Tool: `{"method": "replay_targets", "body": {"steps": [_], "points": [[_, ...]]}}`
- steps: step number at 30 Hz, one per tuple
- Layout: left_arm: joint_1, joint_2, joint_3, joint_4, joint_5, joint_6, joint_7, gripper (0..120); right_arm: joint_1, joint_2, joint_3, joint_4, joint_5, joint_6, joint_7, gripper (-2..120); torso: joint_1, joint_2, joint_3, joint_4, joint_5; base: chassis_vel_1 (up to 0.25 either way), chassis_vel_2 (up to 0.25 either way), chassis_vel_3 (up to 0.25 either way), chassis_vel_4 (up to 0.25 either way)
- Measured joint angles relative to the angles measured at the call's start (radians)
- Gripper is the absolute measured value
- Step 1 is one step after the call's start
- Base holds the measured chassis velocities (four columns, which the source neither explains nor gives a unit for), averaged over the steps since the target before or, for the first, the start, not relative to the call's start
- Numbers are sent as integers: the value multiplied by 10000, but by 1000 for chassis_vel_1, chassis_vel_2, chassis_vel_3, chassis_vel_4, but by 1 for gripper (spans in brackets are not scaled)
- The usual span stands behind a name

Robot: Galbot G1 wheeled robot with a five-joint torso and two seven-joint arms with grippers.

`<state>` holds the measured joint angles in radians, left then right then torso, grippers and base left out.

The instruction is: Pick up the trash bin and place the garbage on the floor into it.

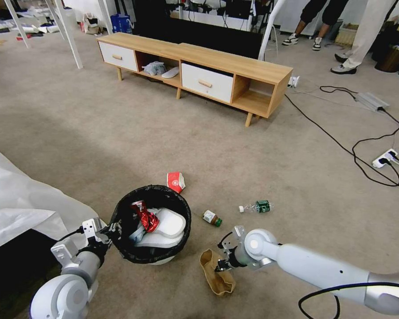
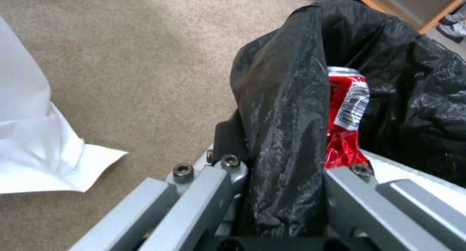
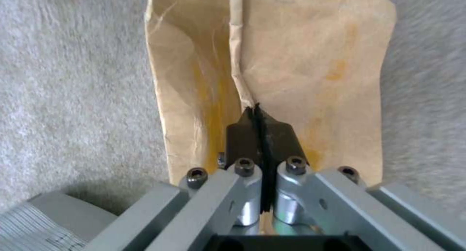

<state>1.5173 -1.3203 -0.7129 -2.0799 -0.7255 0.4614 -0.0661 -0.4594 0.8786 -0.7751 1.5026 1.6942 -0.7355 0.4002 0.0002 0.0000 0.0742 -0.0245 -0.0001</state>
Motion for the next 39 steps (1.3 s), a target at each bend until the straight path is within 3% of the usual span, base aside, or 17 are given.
{"method": "replay_targets", "body": {"steps": [23,39], "points": [[-47,204,139,108,37,62,118,0,75,-838,826,1396,140,0,598,0,0,0,0,2,1,0,0,0,0],[-811,865,965,543,-499,465,-122,0,-558,-2210,2607,2880,-738,-1,775,0,0,0,1,-1,0,0,0,0,0]]}}
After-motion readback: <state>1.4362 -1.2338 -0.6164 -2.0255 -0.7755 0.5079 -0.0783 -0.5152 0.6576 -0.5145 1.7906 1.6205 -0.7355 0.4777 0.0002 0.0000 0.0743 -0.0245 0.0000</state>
